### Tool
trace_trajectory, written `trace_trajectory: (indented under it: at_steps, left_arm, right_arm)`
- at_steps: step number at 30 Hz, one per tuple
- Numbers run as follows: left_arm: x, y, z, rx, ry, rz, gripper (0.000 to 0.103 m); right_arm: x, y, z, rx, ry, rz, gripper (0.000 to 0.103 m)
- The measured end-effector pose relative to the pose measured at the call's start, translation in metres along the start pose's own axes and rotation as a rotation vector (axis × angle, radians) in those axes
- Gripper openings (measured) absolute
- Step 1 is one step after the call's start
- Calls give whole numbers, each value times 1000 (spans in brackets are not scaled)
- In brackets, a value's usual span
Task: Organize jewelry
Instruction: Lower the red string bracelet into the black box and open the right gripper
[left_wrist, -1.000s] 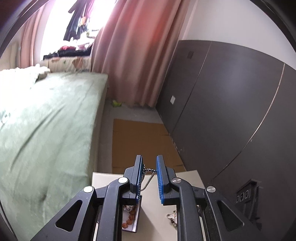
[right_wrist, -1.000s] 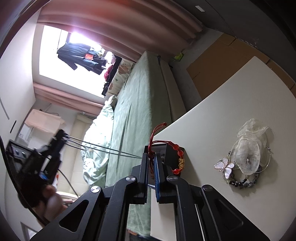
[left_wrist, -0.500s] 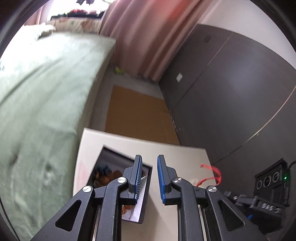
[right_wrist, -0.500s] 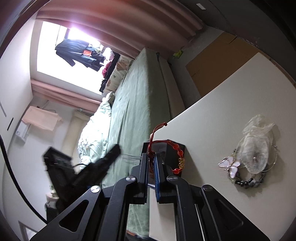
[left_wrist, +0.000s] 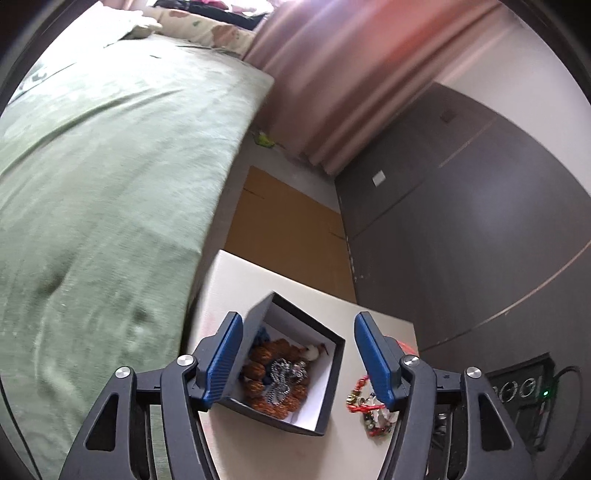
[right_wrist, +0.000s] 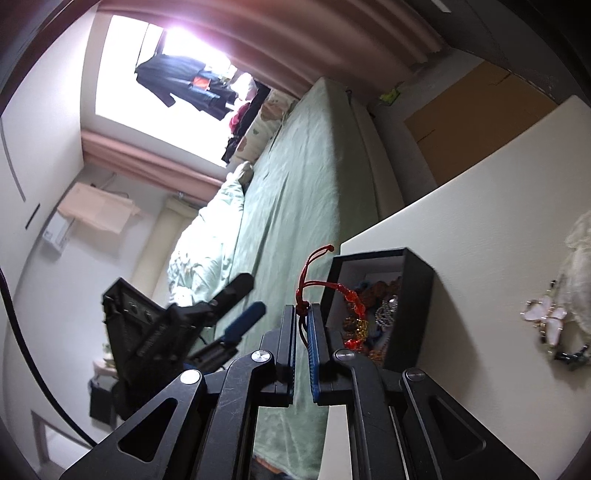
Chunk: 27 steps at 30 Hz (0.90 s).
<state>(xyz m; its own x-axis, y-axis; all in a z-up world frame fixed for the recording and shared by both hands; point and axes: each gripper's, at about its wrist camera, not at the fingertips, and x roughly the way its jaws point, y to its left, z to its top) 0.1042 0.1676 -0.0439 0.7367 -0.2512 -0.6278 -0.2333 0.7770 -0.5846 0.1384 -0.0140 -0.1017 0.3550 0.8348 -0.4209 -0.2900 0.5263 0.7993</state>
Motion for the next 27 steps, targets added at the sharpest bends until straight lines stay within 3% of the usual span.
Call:
trace_trajectory:
  at_steps: [2, 4, 5, 6, 10, 14, 22, 27]
  left_arm:
    - [-5, 7, 2, -11, -4, -3, 65]
    - [-8, 11, 4, -22, -8, -3, 65]
    - [-10, 12, 5, -25, -10, -4, 65]
    - [-11, 14, 6, -27, -12, -3, 65]
    - [-12, 16, 6, -28, -14, 4, 65]
    - [-6, 7, 1, 1, 8, 7, 65]
    - [14, -36, -22, 114, 53, -6, 65]
    - [28, -62, -36, 166, 82, -15, 65]
  right_arm:
    - [8, 0, -1, -5, 0, -17, 9]
    - [22, -2, 0, -5, 32, -65, 31]
    - [28, -4, 0, -3, 44, -96, 55]
    - [29, -7, -2, 2, 42, -109, 57]
    - [19, -12, -1, 25, 28, -97, 57]
    - [-19, -13, 5, 16, -52, -119, 57]
    - [-91, -39, 11, 75, -146, -249, 58]
    - [-120, -64, 18, 128, -148, -316, 58]
